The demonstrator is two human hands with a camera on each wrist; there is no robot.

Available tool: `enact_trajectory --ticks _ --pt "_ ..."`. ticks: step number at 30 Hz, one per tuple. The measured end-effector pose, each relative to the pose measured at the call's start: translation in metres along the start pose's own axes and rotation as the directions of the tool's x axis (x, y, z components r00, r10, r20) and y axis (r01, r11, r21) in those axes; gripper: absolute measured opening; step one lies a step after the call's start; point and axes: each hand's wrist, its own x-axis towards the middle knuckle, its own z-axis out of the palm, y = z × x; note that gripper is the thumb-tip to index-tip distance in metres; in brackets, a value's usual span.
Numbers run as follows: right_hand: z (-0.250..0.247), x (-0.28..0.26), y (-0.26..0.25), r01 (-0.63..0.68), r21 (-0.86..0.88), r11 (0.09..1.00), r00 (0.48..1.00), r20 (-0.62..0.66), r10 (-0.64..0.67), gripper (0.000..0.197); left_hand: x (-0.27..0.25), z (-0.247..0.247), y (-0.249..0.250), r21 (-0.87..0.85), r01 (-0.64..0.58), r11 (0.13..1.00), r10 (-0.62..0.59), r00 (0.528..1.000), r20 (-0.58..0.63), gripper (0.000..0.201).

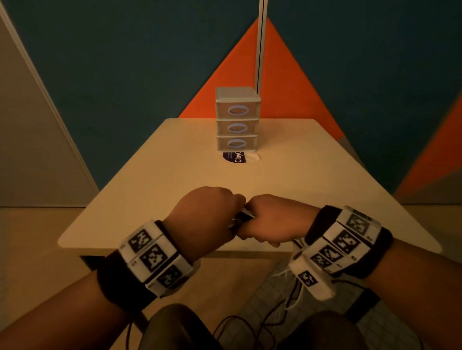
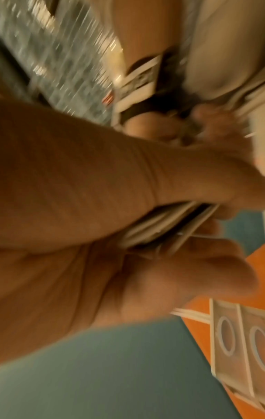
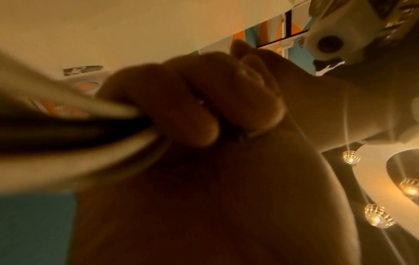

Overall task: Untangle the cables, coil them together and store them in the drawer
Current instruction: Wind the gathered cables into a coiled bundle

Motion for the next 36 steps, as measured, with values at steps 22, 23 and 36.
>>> enact_trajectory --ticks 22,23,36 --pt "0.000 -0.013 -0.005 0.276 0.609 0.744 0.920 0.057 -0.388 0.016 0.001 0.007 0.008 -0.909 -0.415 -0.045 -0.134 0.904 -0.406 0.045" --pt "0.002 -0.010 0.002 0.264 0.556 0.788 0.924 0.089 -0.372 0.028 0.002 0.007 0.005 -0.898 -0.435 -0.069 -0.176 0.891 -0.418 0.044" --pt "0.009 -0.020 0.044 0.116 0.523 0.844 0.957 0.169 -0.236 0.045 0.001 0.009 -0.024 -0.949 -0.213 -0.233 -0.170 0.970 -0.176 0.046"
